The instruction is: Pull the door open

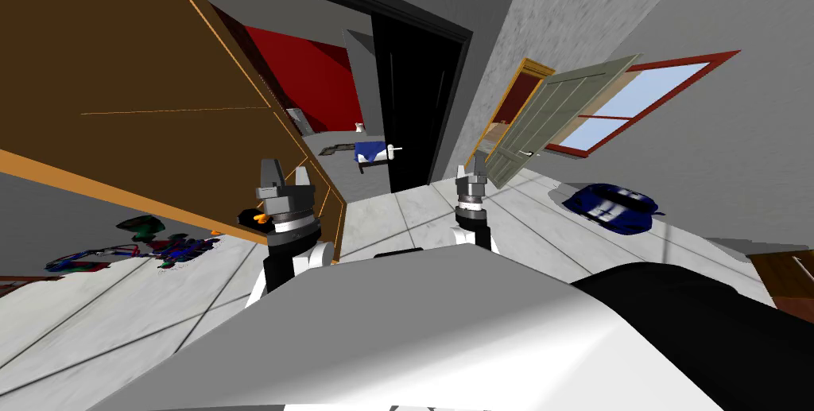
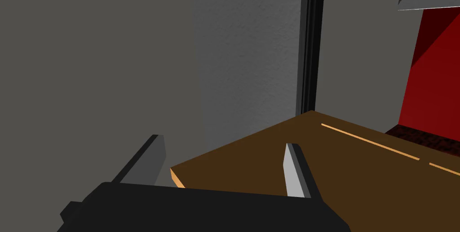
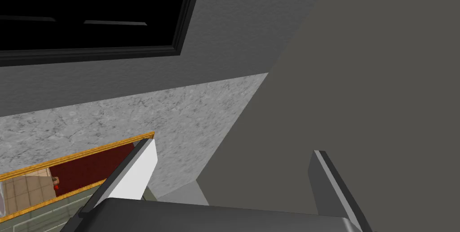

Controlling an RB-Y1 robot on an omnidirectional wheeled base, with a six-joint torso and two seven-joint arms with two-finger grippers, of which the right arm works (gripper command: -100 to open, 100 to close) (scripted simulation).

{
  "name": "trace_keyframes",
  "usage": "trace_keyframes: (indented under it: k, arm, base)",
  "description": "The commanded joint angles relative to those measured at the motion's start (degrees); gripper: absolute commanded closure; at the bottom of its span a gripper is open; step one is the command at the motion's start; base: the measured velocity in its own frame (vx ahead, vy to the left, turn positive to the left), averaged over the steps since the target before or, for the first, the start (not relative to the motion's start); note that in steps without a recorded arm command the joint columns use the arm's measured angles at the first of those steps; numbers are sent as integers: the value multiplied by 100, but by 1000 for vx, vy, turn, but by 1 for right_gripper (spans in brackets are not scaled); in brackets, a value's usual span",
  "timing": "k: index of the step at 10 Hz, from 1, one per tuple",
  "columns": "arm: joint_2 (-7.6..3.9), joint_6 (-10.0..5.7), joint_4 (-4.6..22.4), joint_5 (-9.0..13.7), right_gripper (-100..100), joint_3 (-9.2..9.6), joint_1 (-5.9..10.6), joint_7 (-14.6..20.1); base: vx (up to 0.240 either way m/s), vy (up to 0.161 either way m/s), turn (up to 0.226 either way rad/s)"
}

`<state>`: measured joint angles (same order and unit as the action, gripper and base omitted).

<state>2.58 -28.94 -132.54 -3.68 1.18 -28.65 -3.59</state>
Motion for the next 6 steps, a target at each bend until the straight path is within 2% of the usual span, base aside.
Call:
trace_keyframes:
  k: [1, 6]
  arm:
    - [-83, 3, 207, 83, -100, -8, 108, -11]
    - [-277, 12, 753, 304, -100, -28, 393, -41]
  base:
    - [51, 10, 81]
    - [82, -1, 75]
